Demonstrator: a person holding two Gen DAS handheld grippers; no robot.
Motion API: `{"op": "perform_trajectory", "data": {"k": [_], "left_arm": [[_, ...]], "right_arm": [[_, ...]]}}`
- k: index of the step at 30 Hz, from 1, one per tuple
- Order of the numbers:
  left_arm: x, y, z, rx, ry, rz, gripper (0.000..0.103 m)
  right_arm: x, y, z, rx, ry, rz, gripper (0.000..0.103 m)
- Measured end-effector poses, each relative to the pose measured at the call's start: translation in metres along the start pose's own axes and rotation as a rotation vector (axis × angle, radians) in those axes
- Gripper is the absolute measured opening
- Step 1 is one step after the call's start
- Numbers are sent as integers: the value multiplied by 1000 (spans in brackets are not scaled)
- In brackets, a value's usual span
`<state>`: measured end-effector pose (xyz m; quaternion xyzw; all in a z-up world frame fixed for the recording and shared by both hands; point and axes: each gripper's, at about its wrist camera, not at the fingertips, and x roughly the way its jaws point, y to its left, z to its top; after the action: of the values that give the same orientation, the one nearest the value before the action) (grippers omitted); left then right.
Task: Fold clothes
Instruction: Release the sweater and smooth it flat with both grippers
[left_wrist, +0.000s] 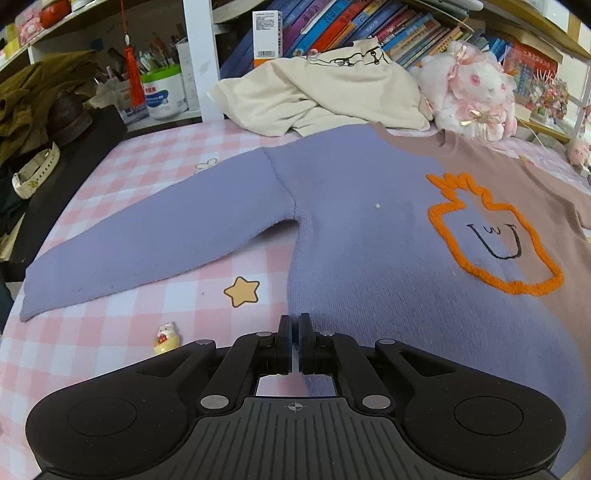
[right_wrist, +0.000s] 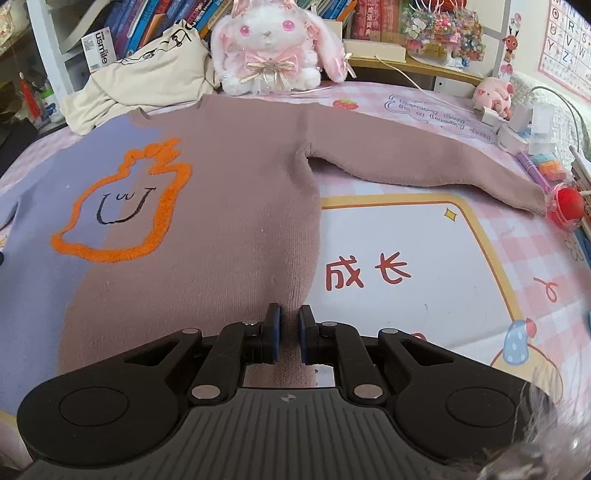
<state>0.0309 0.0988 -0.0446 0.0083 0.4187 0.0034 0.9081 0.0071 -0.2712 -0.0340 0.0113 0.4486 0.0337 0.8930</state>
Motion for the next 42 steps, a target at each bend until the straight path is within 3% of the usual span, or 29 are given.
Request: {"op": "perform_trajectory", "data": {"k": [12, 23, 27, 29, 30, 31, 32, 36, 38, 40, 42], "left_arm": [[-3, 5, -6, -20, -13, -23, 7], [-5, -5, -6, -19, -15, 22, 7], [-14, -15, -12, -40, -15, 69, 9], [-24, -23, -16, -62, -14, 82, 29], [-28, -27, -19, -67, -23, 82, 37], [-33, -32, -22, -70, -37, 87, 52], [-37, -37, -25, -73, -52, 92, 60], [-53, -58, -32, -83, -81, 119, 72], [-61, -69, -36, -86, -91, 130, 83], [-66, -79, -38, -72, -100, 144, 87], [-70, -87, -39, -61, -98, 158, 90]], "right_arm": [[-1, 1, -2, -6, -19, -13, 11], [-2, -6, -3, 22, -21, 12, 13], [-3, -10, -3, -2, -24, 25, 19], [-2, -14, -2, -6, -18, 24, 31], [-2, -16, -1, -2, -11, 21, 42], [-2, -17, -1, -7, -8, 25, 47], [-2, -18, -1, -16, -6, 32, 48], [-2, -19, -2, -50, 1, 53, 61], [-6, -18, -3, -51, -14, 52, 69], [-11, -18, -3, -50, -38, 45, 82], [-18, -17, -4, -50, -71, 39, 86]]}}
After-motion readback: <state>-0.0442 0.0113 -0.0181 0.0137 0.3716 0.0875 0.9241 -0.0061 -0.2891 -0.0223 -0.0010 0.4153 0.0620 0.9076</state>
